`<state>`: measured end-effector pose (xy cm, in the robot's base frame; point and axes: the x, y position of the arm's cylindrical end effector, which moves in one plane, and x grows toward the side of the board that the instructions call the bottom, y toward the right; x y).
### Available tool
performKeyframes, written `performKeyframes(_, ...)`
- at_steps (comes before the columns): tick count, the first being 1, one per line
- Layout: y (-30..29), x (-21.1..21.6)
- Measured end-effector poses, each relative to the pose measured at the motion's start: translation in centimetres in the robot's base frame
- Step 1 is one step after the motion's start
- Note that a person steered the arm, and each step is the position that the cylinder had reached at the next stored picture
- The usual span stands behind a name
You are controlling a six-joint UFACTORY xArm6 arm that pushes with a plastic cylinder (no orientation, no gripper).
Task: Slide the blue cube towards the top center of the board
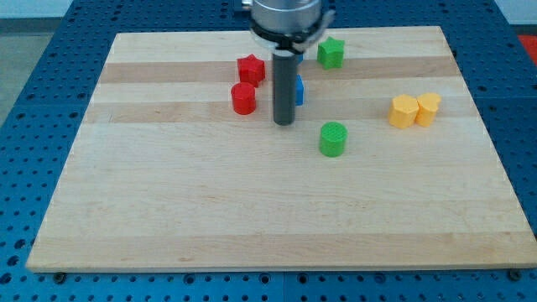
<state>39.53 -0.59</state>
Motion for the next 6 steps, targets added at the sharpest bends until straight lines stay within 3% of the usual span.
performKeyframes(1,-1.5,-3.9)
performKeyframes(2,-1.5,-4.2)
performKeyframes(4,-1.0,6.1)
performKeyframes(5,5.0,1.2)
performKeyframes(6,5.8,-1.8)
